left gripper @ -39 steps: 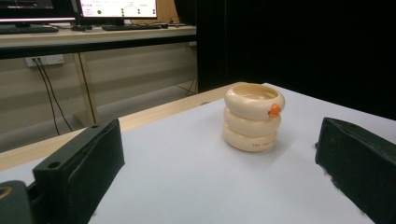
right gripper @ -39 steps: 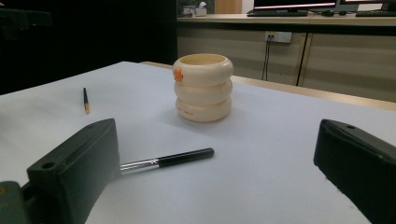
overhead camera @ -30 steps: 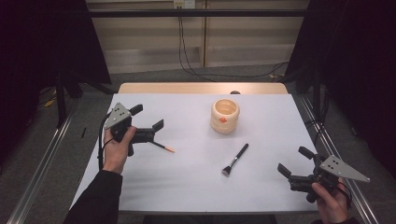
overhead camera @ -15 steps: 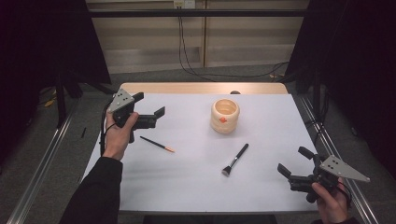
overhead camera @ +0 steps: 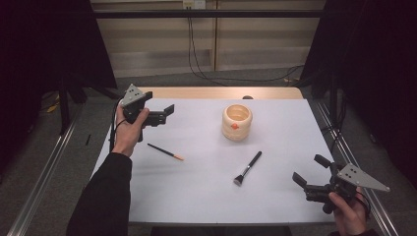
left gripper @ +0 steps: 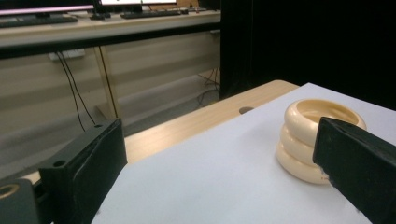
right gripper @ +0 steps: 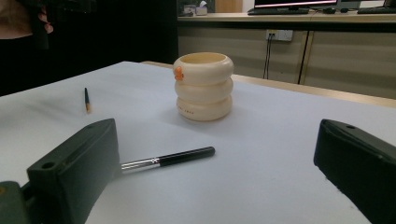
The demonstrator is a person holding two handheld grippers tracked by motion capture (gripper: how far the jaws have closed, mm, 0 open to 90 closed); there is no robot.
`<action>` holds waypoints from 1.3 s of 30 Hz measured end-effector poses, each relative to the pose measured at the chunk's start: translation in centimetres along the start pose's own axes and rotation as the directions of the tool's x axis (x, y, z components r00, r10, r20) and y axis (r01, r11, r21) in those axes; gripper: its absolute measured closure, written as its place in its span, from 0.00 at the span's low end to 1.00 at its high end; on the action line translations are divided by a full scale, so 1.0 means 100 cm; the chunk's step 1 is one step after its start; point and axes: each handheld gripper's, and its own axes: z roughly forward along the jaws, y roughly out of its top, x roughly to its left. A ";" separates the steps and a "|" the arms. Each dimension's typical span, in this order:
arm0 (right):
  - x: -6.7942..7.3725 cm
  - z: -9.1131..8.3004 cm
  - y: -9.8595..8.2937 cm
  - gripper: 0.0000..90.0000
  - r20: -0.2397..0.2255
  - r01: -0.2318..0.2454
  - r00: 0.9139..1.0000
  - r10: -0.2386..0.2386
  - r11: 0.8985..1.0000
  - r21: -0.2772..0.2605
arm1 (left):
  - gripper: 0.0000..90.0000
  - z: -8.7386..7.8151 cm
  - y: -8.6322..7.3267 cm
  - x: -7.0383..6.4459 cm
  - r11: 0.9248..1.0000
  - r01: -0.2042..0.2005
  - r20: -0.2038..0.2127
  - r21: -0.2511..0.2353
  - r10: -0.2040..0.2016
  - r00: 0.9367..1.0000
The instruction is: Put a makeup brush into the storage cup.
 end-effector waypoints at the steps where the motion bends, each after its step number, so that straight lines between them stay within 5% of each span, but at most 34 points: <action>1: 0.000 0.000 0.000 0.00 0.003 0.003 1.000 -0.003 1.000 0.006 | 0.03 0.001 -0.001 0.000 1.000 -0.013 -0.003 0.016 0.013 1.000; 11: 0.001 0.000 0.000 0.00 0.009 0.000 1.000 0.000 1.000 0.005 | 0.05 0.001 0.005 0.001 0.989 -0.080 0.052 0.128 0.074 0.996; 21: 0.000 0.001 0.000 0.00 0.008 0.004 1.000 -0.004 1.000 0.008 | 0.03 0.008 -0.002 0.000 0.947 -0.123 0.101 0.298 0.097 0.990; 27: 0.000 0.001 -0.001 0.00 0.003 0.006 1.000 -0.007 1.000 0.013 | 0.04 0.015 -0.004 -0.001 0.896 -0.137 0.127 0.422 0.091 0.988; 28: 0.000 0.001 -0.001 0.00 0.004 0.005 1.000 -0.005 1.000 0.013 | 0.04 0.015 -0.003 -0.001 0.882 -0.136 0.137 0.452 0.083 0.987; 30: 0.000 0.001 -0.001 0.00 0.004 0.004 1.000 -0.004 1.000 0.013 | 0.04 0.017 -0.004 -0.003 0.869 -0.130 0.137 0.476 0.073 0.988; 31: 0.000 0.001 -0.001 0.00 0.007 0.002 1.000 -0.002 1.000 0.013 | 0.04 0.017 -0.002 -0.003 0.849 -0.157 0.162 0.504 0.085 0.983; 34: 0.000 0.001 -0.001 0.00 0.003 0.000 1.000 0.000 1.000 0.015 | 0.04 0.018 -0.002 -0.002 0.813 -0.199 0.200 0.547 0.104 0.974; 35: 0.000 0.001 -0.001 0.00 0.003 0.001 1.000 -0.001 1.000 0.014 | 0.05 0.019 -0.003 -0.003 0.808 -0.199 0.199 0.554 0.104 0.974; 37: 0.000 0.002 -0.001 0.00 0.002 0.003 1.000 -0.003 1.000 0.016 | 0.05 0.021 -0.006 -0.003 0.772 -0.230 0.222 0.593 0.118 0.968; 38: 0.000 0.002 -0.001 0.00 0.000 0.002 1.000 -0.002 1.000 0.016 | 0.05 0.023 -0.008 -0.005 0.778 -0.213 0.204 0.592 0.112 0.973; 39: 0.000 0.002 -0.001 0.00 -0.001 0.001 1.000 -0.001 1.000 0.016 | 0.05 0.024 -0.008 -0.003 0.748 -0.248 0.241 0.616 0.121 0.963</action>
